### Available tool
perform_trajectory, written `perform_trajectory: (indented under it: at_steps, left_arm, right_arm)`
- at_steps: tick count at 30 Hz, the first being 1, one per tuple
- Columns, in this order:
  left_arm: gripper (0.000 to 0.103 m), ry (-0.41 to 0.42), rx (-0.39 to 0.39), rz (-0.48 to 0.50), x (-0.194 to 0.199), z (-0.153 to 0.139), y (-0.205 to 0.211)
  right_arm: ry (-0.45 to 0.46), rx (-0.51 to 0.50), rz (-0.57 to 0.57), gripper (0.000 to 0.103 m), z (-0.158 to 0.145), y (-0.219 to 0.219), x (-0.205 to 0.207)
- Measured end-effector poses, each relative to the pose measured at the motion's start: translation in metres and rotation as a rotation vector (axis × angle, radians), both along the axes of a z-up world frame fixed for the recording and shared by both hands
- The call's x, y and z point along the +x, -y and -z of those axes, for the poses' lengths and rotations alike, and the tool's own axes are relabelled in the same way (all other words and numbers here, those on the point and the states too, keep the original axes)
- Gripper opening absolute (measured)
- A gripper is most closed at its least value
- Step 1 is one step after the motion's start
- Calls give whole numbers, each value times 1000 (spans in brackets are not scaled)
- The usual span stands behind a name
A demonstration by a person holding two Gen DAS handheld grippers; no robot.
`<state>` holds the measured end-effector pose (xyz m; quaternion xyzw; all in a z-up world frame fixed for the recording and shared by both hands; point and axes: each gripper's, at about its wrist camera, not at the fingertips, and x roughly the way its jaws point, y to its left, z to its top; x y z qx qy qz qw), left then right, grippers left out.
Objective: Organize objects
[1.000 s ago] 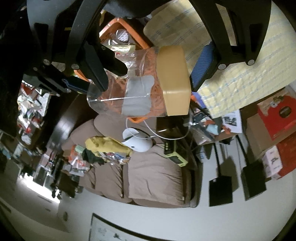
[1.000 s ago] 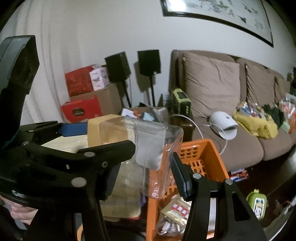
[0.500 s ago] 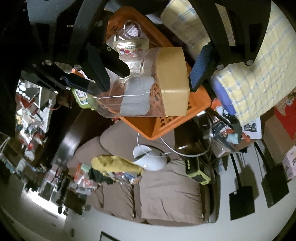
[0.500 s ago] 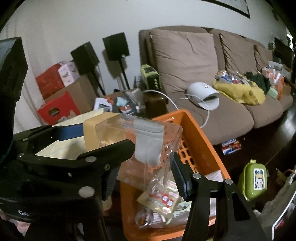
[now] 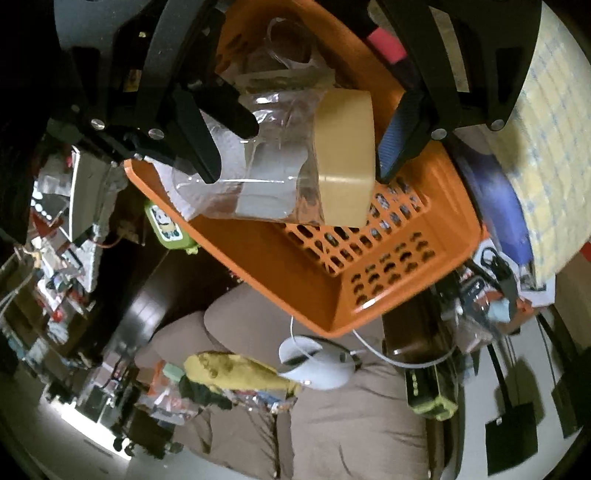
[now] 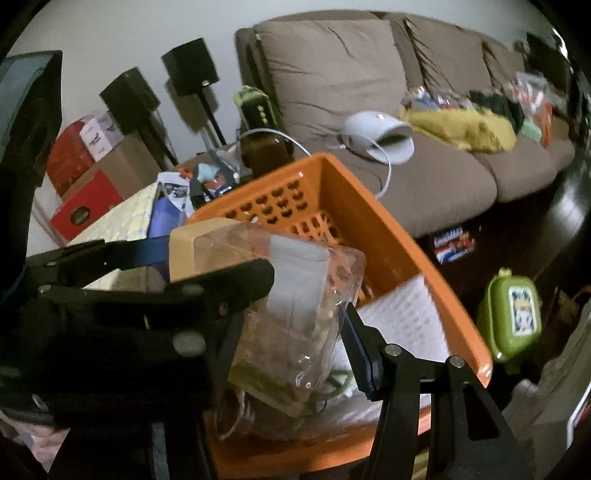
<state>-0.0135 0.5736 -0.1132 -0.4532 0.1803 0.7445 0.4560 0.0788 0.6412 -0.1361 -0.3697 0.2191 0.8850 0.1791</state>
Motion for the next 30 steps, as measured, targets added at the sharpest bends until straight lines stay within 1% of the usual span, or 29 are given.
perform_trajectory:
  at_steps: [4, 6, 9, 11, 14, 16, 18, 20, 21, 22, 24, 27, 29, 30]
  left_arm:
    - [84, -20, 6, 10, 3, 4, -1]
    - [84, -27, 8, -19, -1, 1, 1]
    - [86, -51, 44, -82, -8, -11, 11]
    - [87, -59, 64, -98, -11, -19, 19]
    - [90, -82, 80, -118, -16, -30, 37]
    - [93, -98, 74, -147, -21, -36, 51]
    - [93, -77, 82, -180, -27, -42, 68]
    - [94, -41, 92, -201, -32, -46, 84]
    - [95, -45, 83, -215, -33, -49, 92]
    - [97, -63, 64, -228, -33, -52, 97]
    - [97, -115, 32, -230, -30, -59, 110]
    - [102, -189, 33, -202, -16, -76, 132]
    - [103, -211, 45, -184, -7, -85, 145]
    - [103, -205, 53, -171, -3, -90, 153]
  right_arm:
    - [-16, -14, 20, 56, 9, -1, 4]
    - [-30, -24, 23, 56, 8, -3, 4]
    - [-19, -19, 26, 56, 8, -4, 4]
    - [-10, -4, 38, 60, 7, -2, 7]
    - [4, 16, 59, 60, 3, -2, 12]
    - [11, 22, 67, 60, -4, 1, 16]
    - [28, 13, 83, 60, -9, 5, 22]
    - [50, 11, 127, 60, -16, 12, 32]
    - [57, 9, 132, 60, -20, 18, 37]
    - [68, 19, 131, 60, -25, 25, 40]
    - [107, 81, 136, 60, -38, 43, 43]
    - [122, 125, 140, 65, -54, 62, 45]
    - [122, 150, 140, 70, -67, 78, 44]
    - [120, 162, 135, 71, -72, 85, 43]
